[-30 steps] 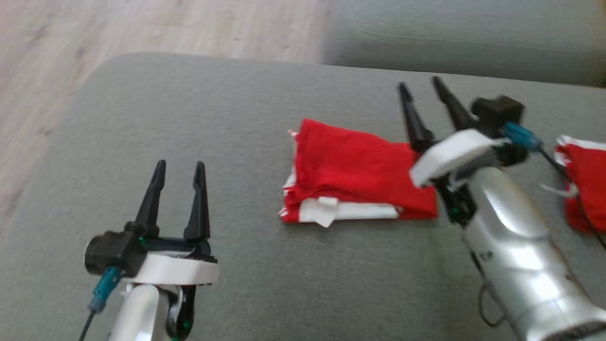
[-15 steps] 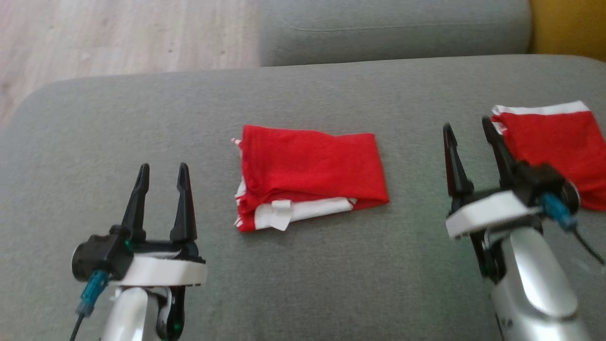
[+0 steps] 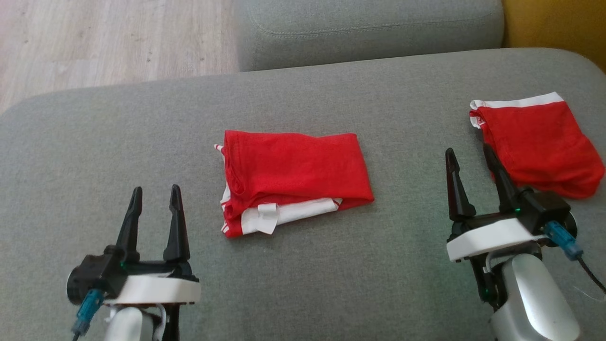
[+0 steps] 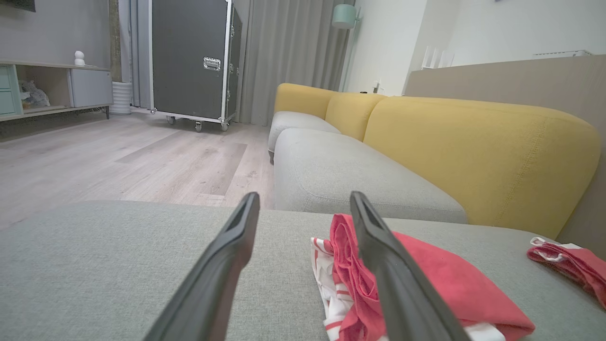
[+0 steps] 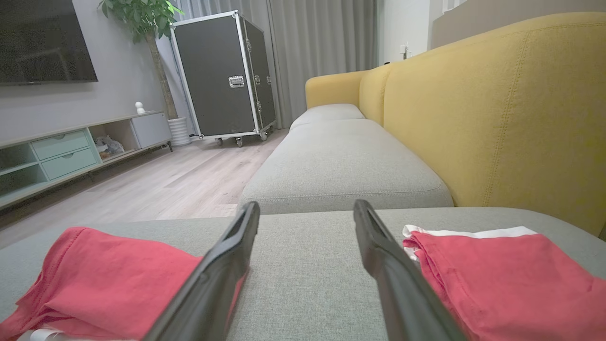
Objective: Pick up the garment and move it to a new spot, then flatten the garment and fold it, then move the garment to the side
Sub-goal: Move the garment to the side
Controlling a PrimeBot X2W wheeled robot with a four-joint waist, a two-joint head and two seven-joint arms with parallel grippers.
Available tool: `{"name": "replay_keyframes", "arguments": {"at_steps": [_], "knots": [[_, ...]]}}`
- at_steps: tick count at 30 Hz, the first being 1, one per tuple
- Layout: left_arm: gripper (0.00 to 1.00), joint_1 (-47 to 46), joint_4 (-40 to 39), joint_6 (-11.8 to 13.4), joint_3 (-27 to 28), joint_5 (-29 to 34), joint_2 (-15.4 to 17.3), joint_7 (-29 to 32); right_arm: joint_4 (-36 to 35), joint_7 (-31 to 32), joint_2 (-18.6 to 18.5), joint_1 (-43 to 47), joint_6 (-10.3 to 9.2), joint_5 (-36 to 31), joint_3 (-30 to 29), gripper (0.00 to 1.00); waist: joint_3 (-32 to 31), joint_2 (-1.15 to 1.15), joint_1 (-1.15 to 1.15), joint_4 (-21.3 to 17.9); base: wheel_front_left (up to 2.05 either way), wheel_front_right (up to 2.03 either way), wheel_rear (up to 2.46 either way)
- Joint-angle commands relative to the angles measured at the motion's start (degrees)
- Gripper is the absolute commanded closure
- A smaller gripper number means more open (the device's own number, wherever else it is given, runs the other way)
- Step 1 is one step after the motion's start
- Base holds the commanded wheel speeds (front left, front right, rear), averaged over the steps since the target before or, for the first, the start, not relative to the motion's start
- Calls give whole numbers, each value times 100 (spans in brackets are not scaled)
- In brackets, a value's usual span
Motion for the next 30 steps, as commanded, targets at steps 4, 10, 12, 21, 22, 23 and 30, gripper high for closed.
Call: {"name": "replay_keyframes", "arguments": {"at_steps": [4, 10, 12, 21, 22, 23, 30], "knots": [[0, -189, -202, -23, 144, 10, 27, -54, -174, -61, 29, -141, -10, -2, 105, 0, 17, 0, 1, 58, 0, 0, 0], [0, -277, -230, -34, 36, 18, 27, -54, 42, -61, 30, -348, -10, -509, -143, 0, 197, 0, 1, 234, 0, 0, 0], [0, -334, -230, -38, -24, 23, 27, -54, 139, -61, 30, -469, -10, -515, -113, 0, 298, 0, 1, 327, 0, 0, 0], [0, -625, -163, -53, -314, 25, 27, -54, 1164, 289, 30, -1232, -10, -736, -113, 0, 699, 0, 1, 819, 0, 0, 0], [0, -666, -149, -52, -352, 16, 27, -54, 1430, 409, 30, -1369, -10, -715, -81, 0, 754, 0, 1, 907, 0, 0, 0], [0, -683, -142, -52, -369, 13, 27, -54, 1565, 470, 30, -1435, -10, -686, -48, 0, 782, 0, 1, 947, 0, 0, 0], [0, -784, -101, -46, -488, -29, 27, -54, 2291, 721, 30, -1797, -10, -292, 196, 0, 905, 0, 1, 1161, 0, 0, 0]]}}
